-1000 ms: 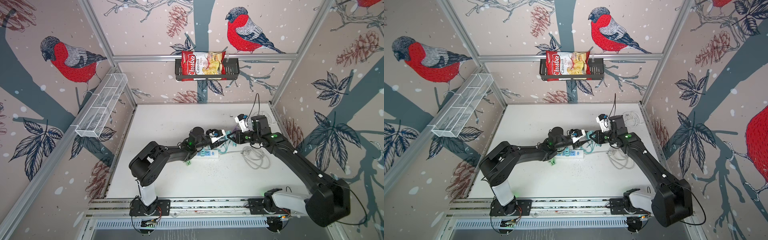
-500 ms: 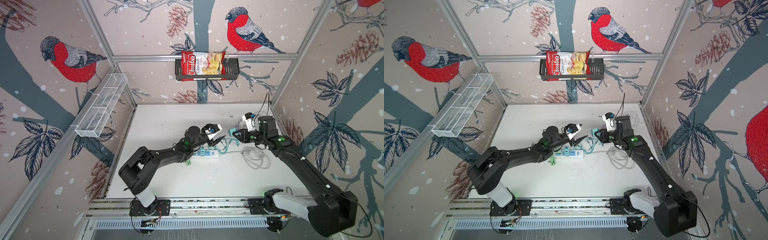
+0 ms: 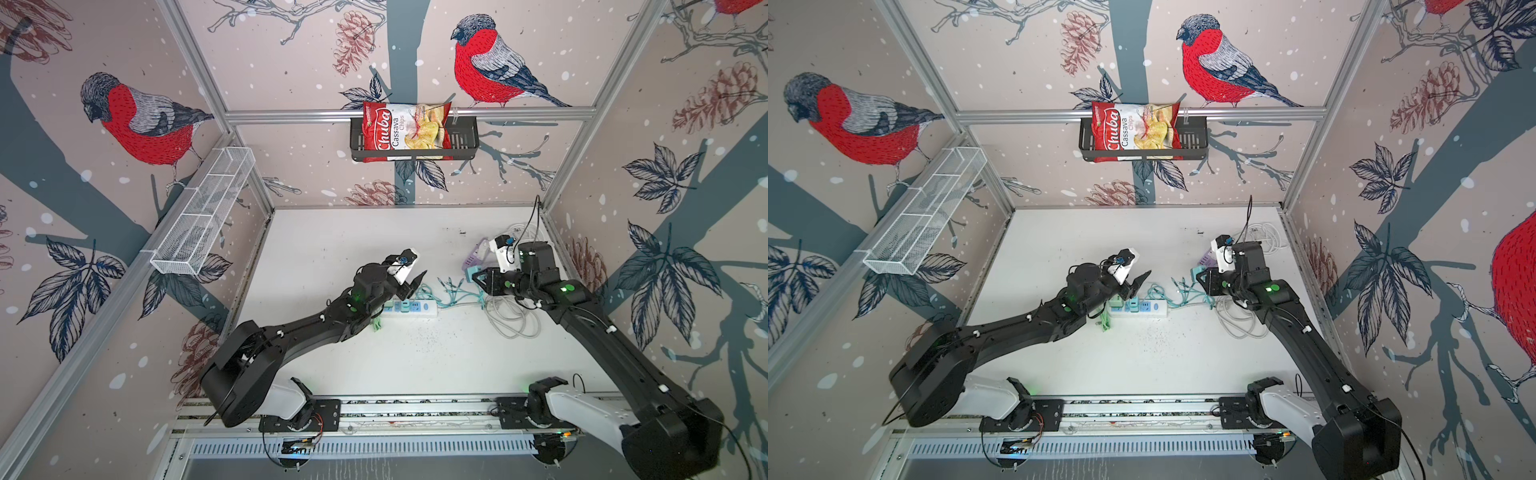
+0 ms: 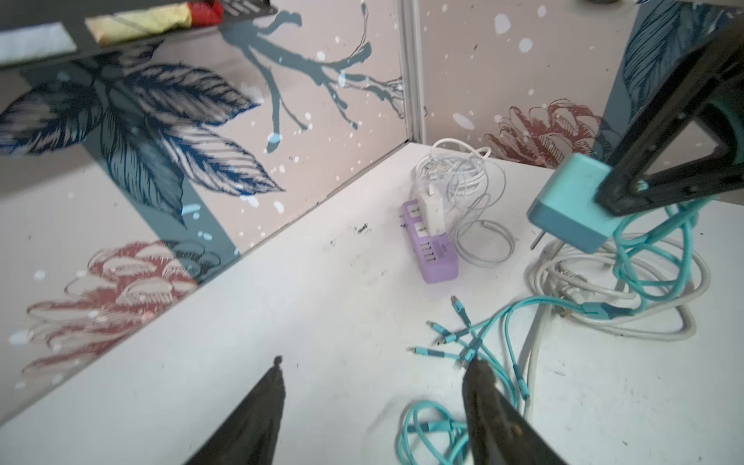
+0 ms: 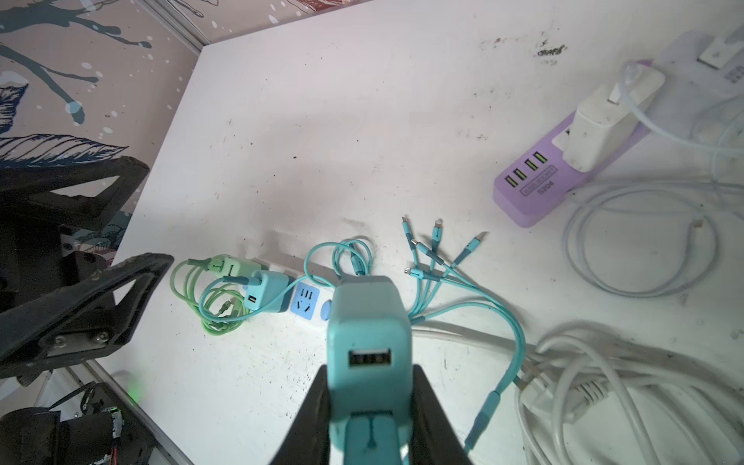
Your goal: Insert the plug
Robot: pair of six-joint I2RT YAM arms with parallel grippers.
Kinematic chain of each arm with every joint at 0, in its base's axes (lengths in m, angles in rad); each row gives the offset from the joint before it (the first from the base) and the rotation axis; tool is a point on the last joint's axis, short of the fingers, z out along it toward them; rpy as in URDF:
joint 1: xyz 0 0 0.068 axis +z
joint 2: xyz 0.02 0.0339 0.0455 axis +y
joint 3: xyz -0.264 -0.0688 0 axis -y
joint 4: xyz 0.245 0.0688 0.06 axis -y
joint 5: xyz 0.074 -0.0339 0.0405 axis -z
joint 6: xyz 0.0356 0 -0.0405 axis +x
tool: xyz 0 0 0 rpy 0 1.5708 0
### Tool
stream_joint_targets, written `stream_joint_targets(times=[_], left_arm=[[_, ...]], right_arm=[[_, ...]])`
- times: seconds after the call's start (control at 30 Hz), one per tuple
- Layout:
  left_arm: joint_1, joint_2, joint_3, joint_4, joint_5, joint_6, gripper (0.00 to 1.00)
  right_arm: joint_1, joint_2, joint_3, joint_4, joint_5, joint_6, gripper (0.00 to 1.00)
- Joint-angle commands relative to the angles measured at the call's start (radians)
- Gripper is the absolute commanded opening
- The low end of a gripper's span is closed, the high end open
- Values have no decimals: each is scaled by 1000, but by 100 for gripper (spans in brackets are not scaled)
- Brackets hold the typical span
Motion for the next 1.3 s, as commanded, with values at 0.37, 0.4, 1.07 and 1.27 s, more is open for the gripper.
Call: stream_joint_targets(times=[0.37,0.4,1.07,1.27], left_arm=[[1,-230,-163,-264,-287,-287,68],[0,-235,-170,-282,-296,-308,68],[0,-484,-289,-629,-467,-670,65],[1,-559,-317,-719,-498,-743,65]], right_arm=[[104,-6,-49,1,75,21,13],[118,2,-47,2,82,21,13],[302,270,125,-60,198,-39,13],[349,352,200,-91,257,-66,12]])
